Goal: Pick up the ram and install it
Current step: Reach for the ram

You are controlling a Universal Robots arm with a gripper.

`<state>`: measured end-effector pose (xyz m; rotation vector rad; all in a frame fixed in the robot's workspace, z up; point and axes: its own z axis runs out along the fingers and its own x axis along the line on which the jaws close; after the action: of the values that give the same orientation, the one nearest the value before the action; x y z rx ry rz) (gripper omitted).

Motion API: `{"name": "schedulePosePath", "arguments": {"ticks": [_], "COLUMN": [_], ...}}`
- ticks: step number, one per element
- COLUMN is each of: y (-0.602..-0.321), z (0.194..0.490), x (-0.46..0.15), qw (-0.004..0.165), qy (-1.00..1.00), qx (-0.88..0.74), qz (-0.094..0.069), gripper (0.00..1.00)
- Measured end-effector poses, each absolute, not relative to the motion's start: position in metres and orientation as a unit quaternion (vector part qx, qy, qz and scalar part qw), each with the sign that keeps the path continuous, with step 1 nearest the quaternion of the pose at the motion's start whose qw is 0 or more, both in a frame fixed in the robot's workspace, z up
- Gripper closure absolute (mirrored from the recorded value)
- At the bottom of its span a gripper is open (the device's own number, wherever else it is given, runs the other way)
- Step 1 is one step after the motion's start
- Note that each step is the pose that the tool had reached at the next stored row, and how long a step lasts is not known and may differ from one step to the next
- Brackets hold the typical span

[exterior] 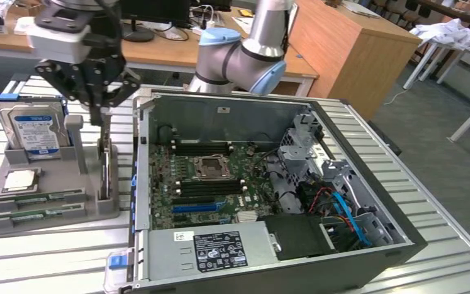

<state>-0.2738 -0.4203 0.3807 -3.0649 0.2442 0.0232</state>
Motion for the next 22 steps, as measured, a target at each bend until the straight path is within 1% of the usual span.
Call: {"name": "schedulePosePath", "arguments": {"ticks": [13, 22], "y": [-0.42, -0.42], "z": [0.381, 0.381], "x": [-0.333, -0.334], "qw": [0.034, 0.034], "qy": [0.079, 0.079], "qx": [-0.996, -0.996], "qz": [0.008, 0.008], "gripper": [0.9, 0.9]}}
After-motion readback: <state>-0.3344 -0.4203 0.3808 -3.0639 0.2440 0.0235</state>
